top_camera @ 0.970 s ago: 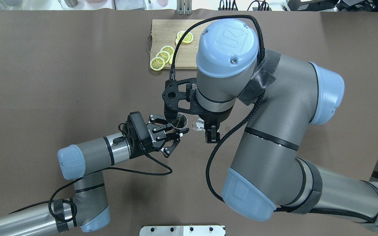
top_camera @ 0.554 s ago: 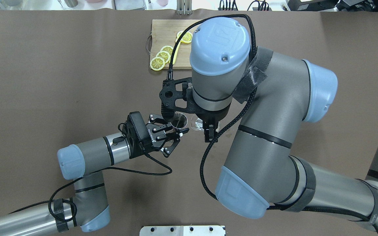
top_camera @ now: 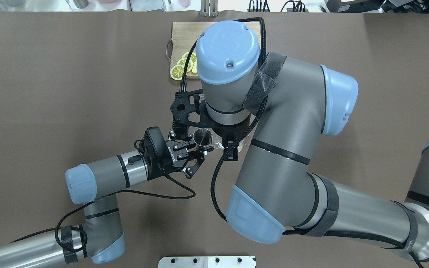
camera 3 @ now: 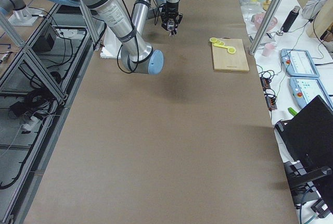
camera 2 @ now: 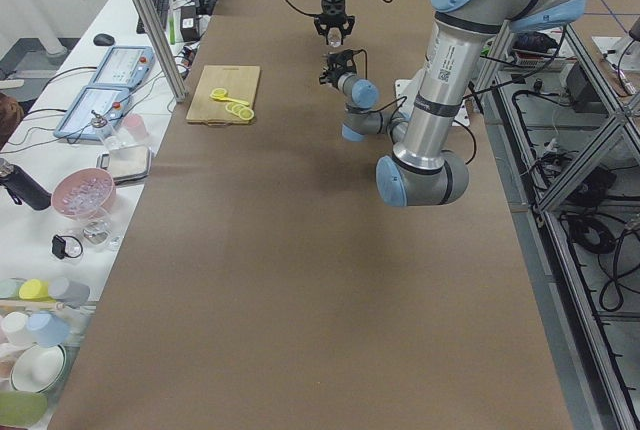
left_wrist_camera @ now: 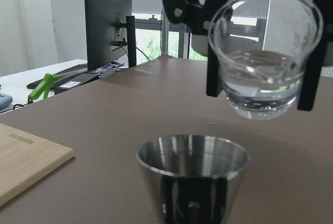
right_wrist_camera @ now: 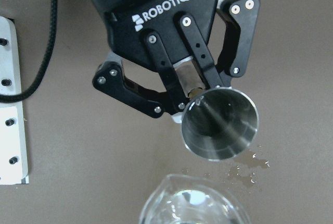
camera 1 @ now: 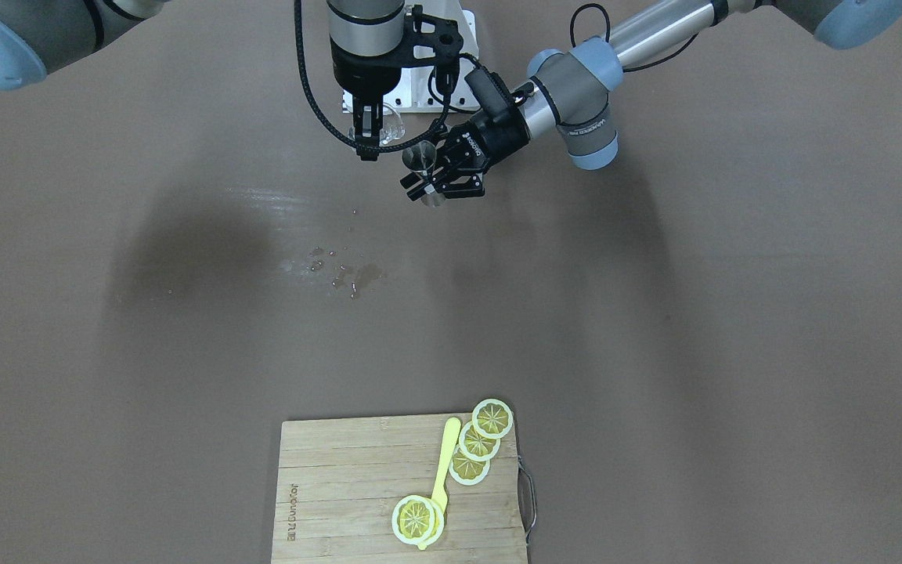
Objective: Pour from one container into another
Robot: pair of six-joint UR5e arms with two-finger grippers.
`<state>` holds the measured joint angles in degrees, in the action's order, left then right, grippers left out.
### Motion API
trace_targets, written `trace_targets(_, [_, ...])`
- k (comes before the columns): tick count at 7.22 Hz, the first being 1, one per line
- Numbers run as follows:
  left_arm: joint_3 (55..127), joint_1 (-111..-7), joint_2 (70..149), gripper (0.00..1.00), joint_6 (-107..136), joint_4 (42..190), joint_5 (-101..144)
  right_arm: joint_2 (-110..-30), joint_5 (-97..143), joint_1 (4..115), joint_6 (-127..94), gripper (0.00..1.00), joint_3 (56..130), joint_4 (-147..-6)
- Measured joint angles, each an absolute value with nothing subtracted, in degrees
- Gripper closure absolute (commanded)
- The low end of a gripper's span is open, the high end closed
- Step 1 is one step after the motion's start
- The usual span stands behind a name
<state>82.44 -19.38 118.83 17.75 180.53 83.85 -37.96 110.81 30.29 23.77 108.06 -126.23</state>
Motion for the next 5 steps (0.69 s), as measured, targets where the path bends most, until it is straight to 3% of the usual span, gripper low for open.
trace_targets(5, [82.6,-19.4,118.8,1.00,17.8,180.6,83.8,-35.2,110.7,30.5,24.8,1.00,105.8,-132.1])
